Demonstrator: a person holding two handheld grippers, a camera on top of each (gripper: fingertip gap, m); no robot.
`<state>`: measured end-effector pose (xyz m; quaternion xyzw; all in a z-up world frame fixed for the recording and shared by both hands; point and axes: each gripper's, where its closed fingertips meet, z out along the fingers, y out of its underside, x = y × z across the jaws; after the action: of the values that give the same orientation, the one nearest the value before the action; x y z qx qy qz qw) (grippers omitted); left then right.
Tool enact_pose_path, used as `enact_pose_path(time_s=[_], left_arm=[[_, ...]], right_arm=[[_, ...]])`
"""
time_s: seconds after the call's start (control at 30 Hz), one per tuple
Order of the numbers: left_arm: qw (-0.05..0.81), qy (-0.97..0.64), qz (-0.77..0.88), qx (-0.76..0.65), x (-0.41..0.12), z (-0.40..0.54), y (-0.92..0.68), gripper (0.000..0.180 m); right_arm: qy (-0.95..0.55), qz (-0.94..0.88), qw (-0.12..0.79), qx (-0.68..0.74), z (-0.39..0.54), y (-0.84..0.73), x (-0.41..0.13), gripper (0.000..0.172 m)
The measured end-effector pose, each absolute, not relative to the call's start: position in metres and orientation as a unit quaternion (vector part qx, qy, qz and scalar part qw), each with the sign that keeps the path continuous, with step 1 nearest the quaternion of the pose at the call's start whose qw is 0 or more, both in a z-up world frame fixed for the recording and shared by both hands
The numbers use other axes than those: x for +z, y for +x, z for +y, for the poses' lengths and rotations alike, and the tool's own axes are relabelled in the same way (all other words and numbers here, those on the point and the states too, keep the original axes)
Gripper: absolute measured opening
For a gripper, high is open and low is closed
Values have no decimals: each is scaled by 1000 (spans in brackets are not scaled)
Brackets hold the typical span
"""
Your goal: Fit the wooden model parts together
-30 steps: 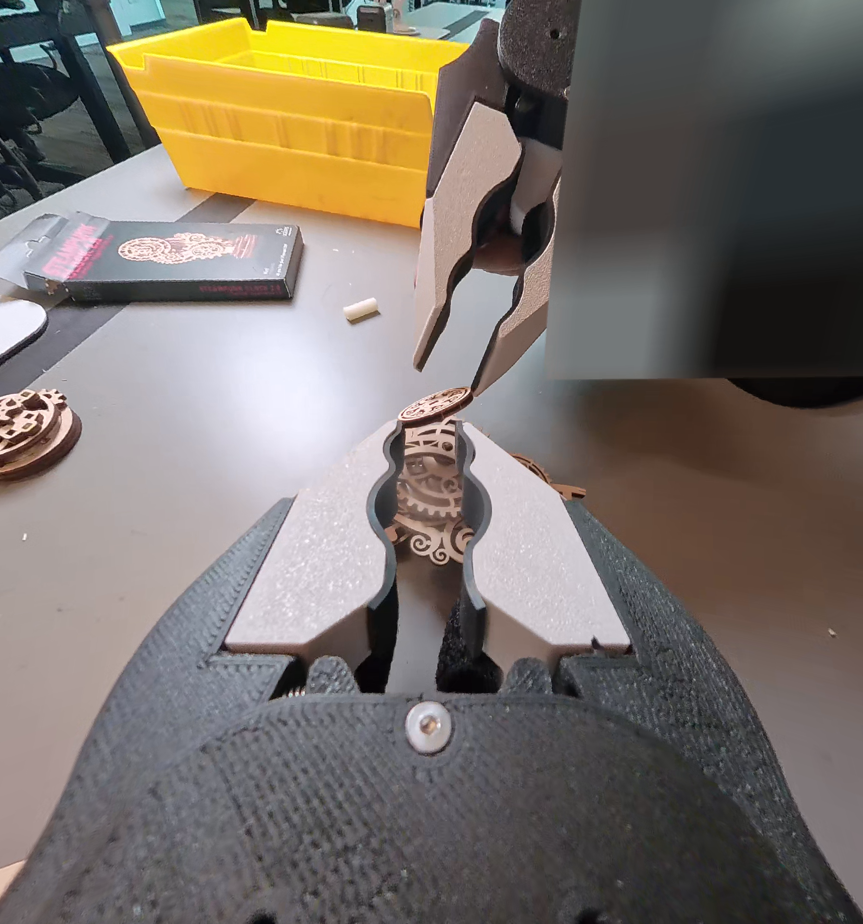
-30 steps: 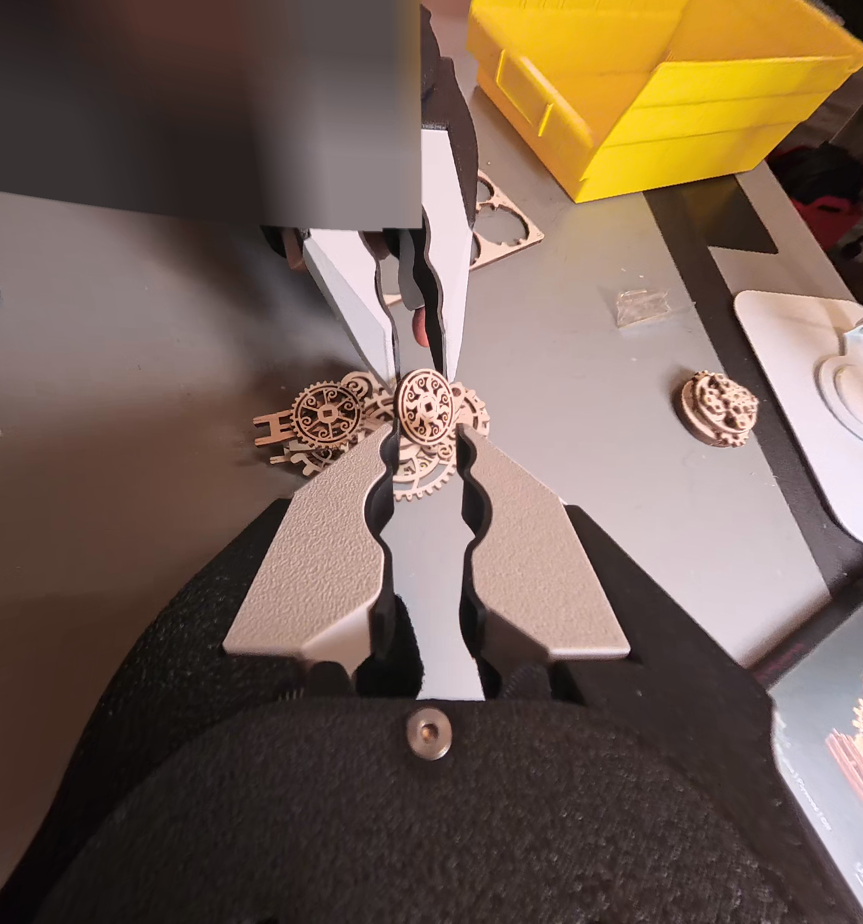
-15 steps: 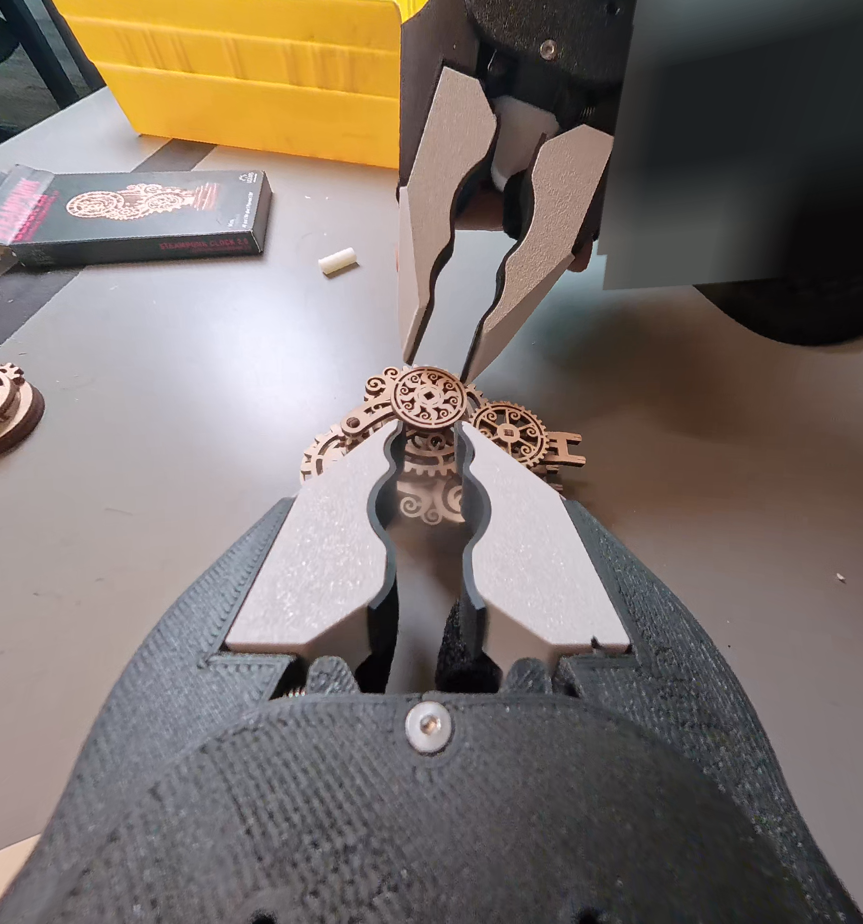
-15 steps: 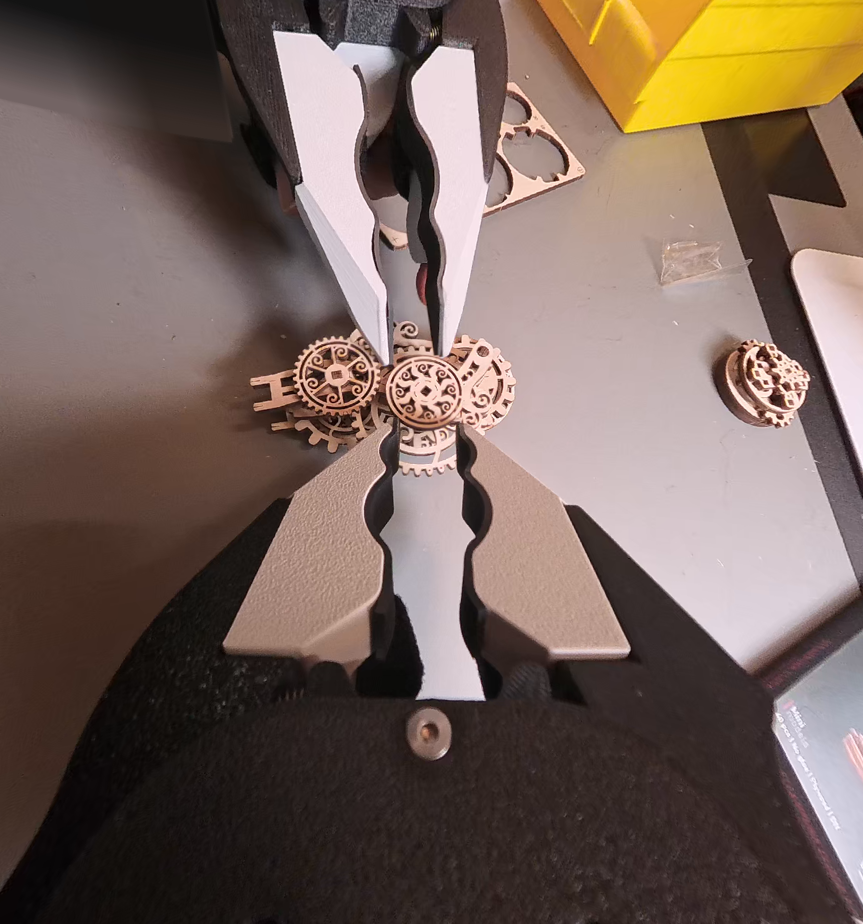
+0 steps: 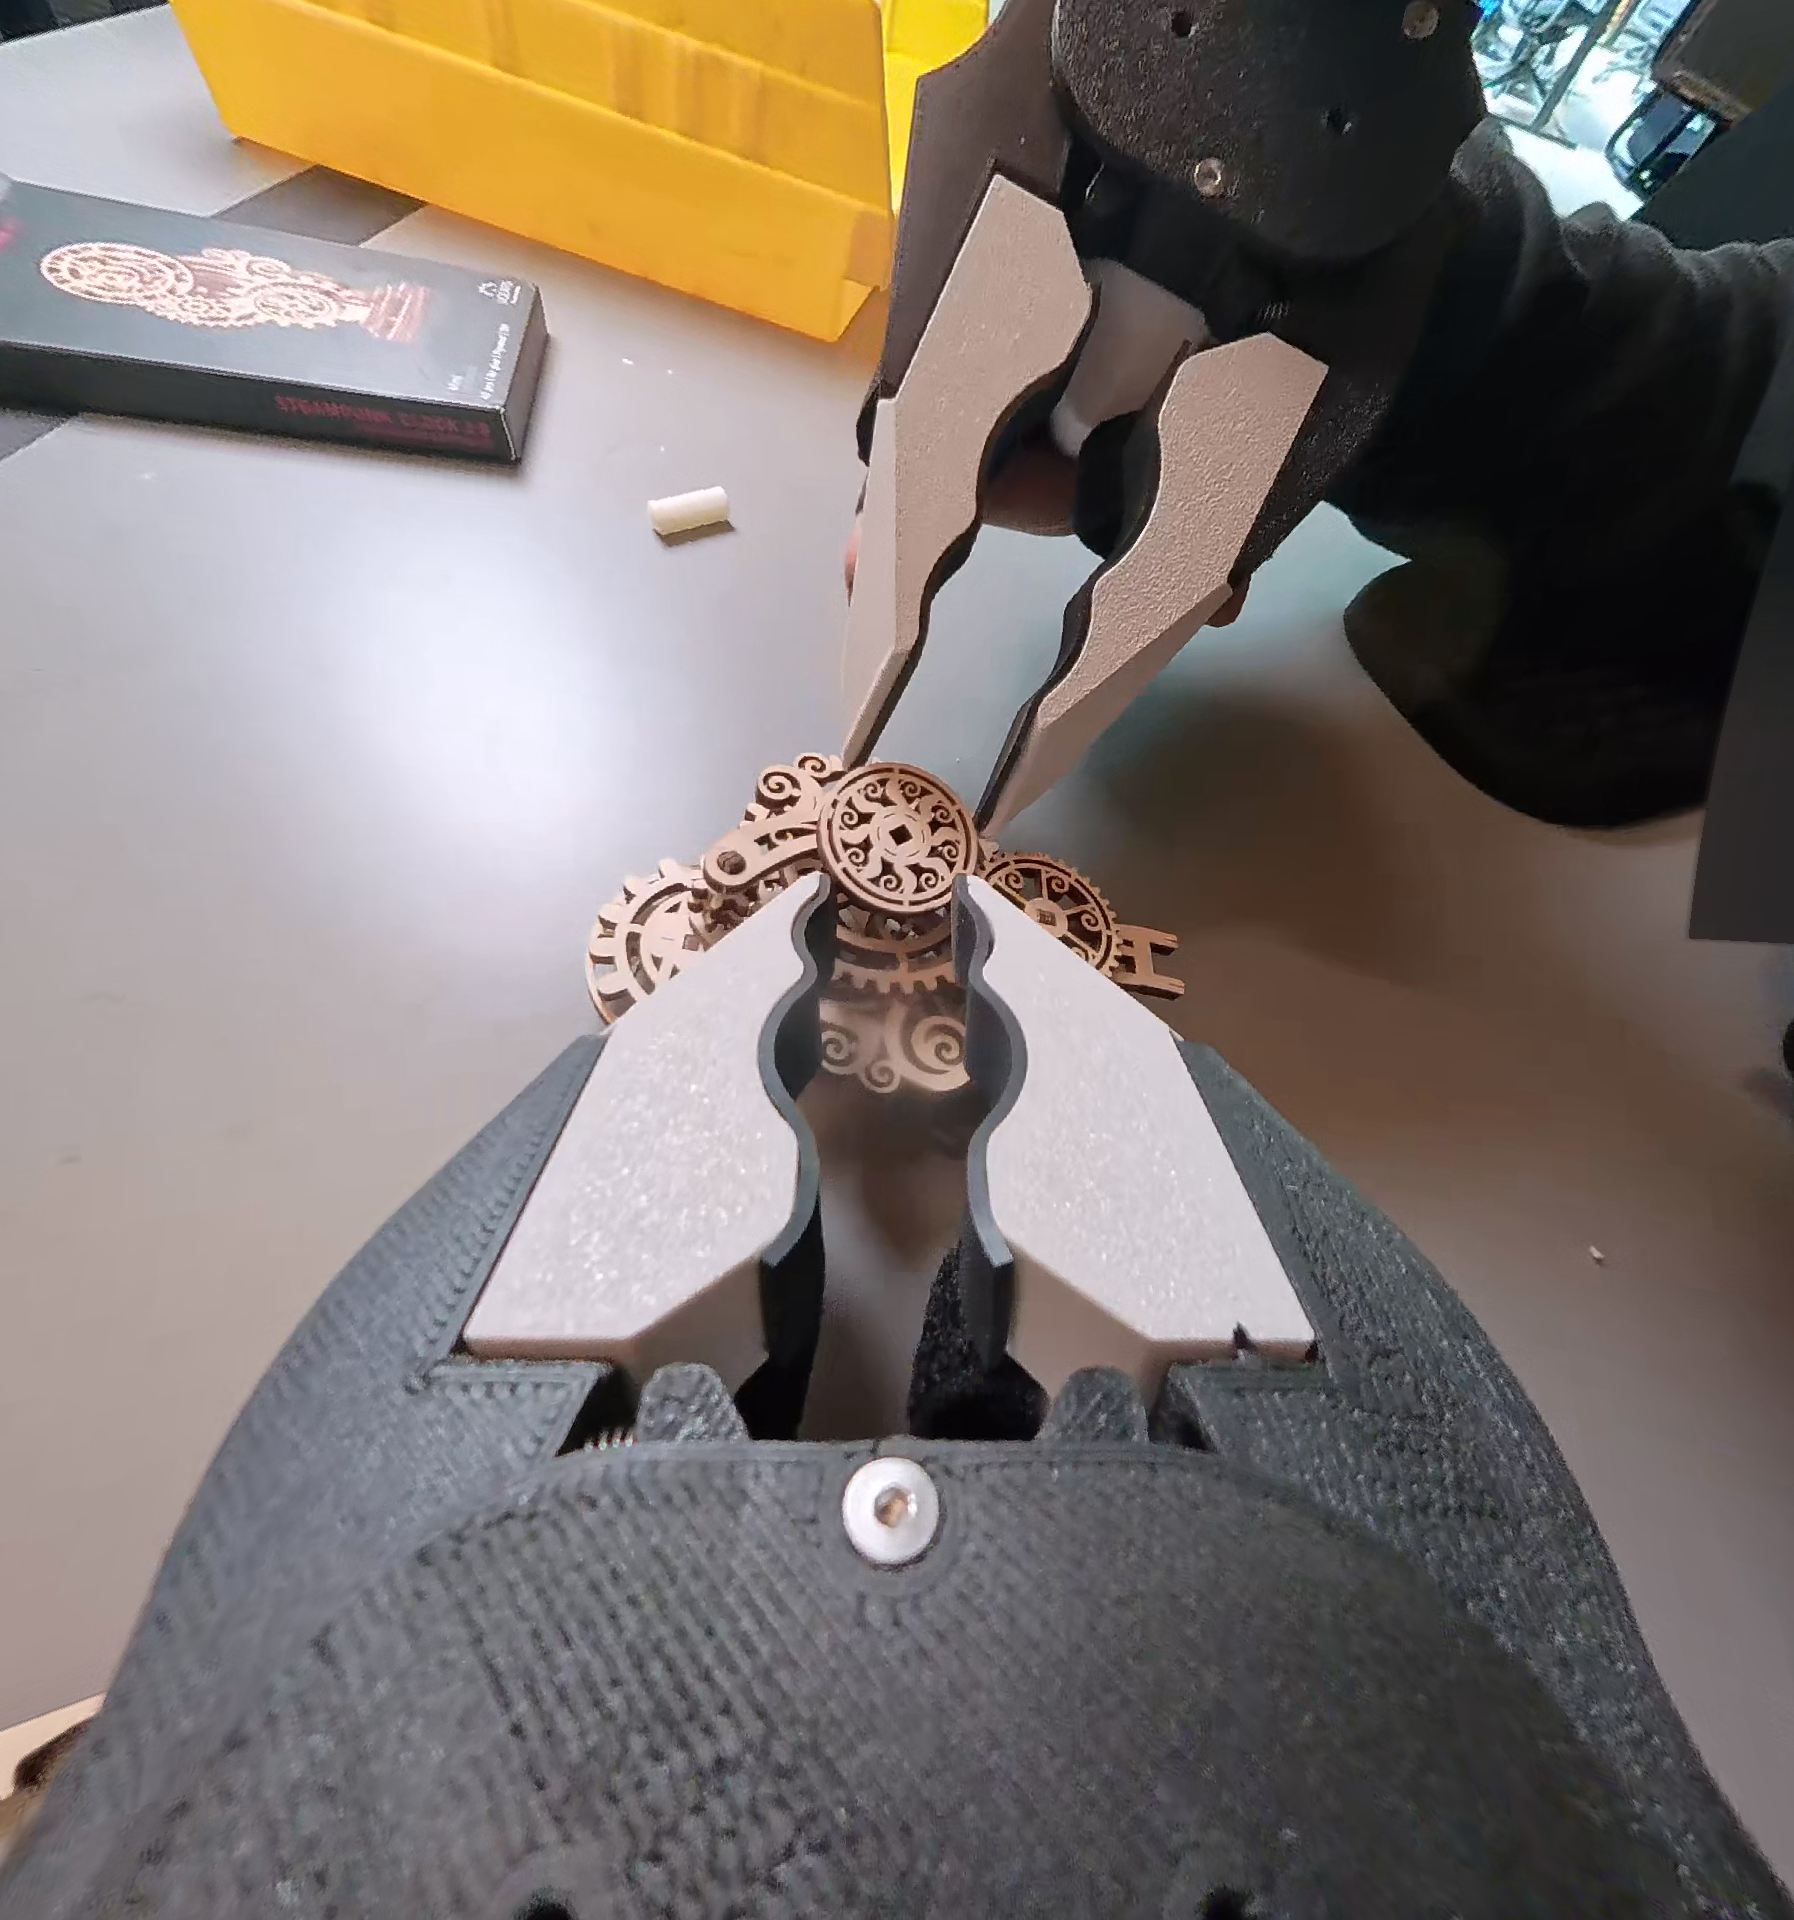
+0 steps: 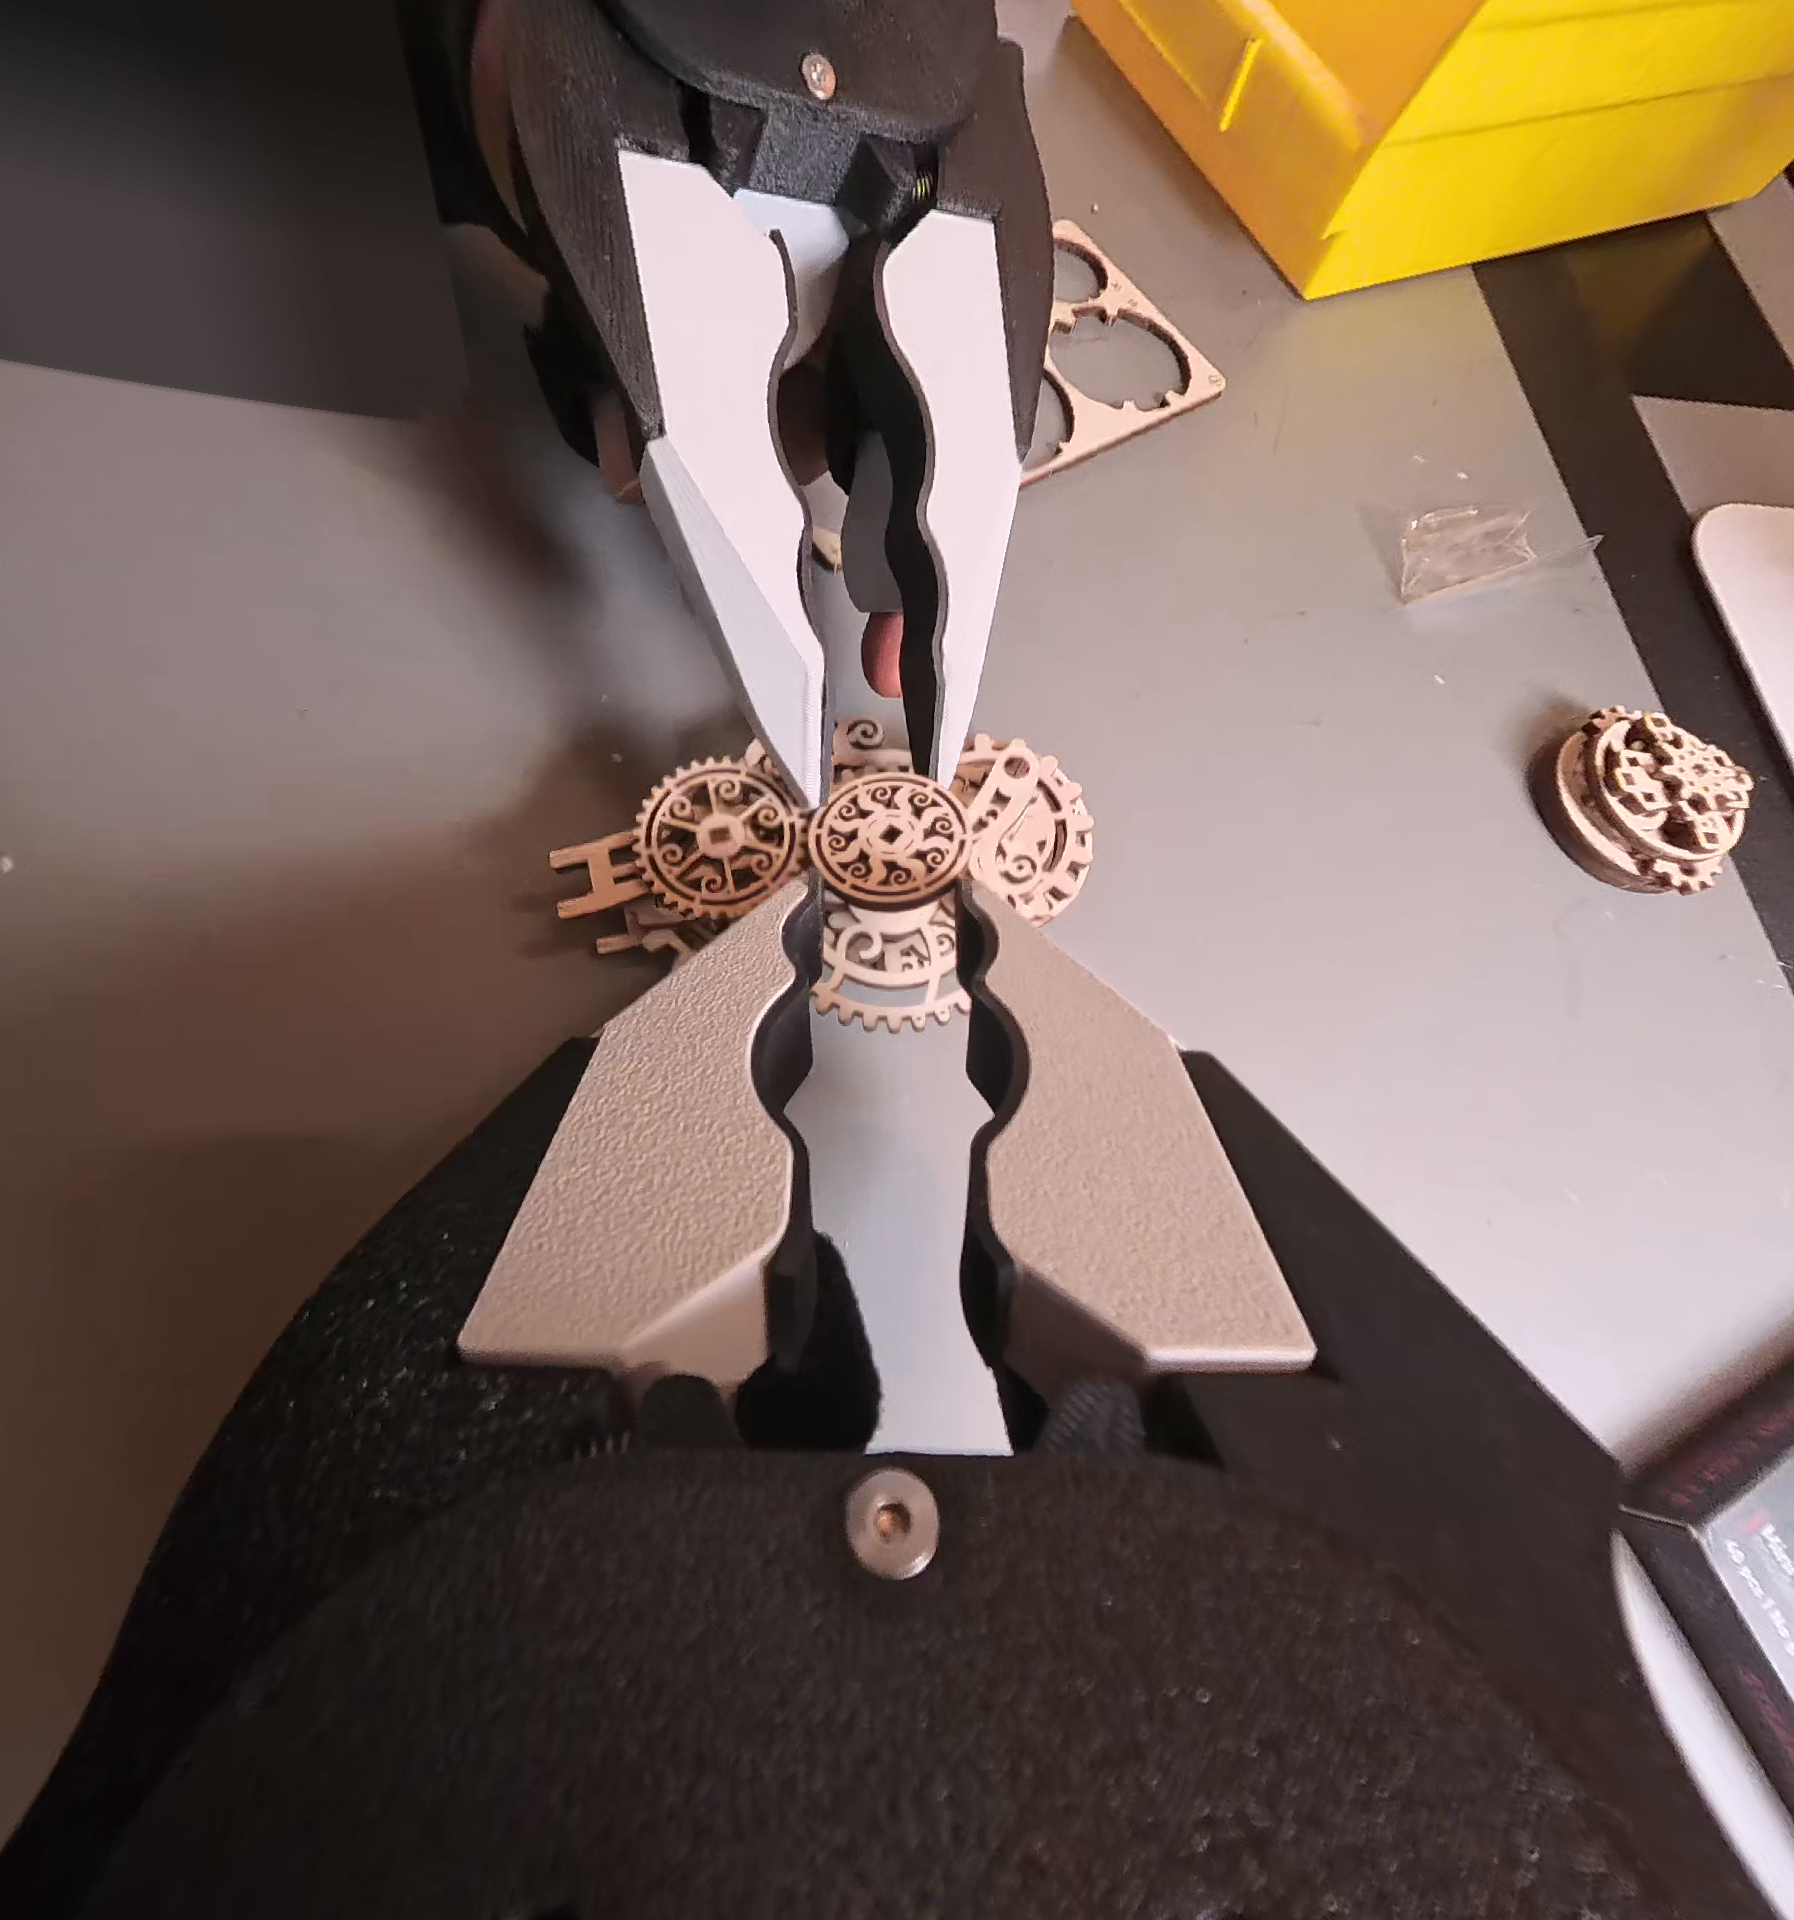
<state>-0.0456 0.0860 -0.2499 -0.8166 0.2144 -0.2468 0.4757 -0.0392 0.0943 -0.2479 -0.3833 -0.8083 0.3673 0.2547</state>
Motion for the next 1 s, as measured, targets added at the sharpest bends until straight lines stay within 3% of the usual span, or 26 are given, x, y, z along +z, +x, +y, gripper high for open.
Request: enact_pose_path(time_s=[0.13,0.33,1.0], left_arm=[[467,-807,199,-300,-235,76,-52,19],[385,-833,196,-344,-249,50,-69,18],[428,-828,230,-279,-255,64,-58,27]], right_arm=[[-383,-795,254,395,84,-44,-241,21],[-390,-796,247,391,82,-45,-244,19],[-408,-803,264,345,90,-48,-253,8]])
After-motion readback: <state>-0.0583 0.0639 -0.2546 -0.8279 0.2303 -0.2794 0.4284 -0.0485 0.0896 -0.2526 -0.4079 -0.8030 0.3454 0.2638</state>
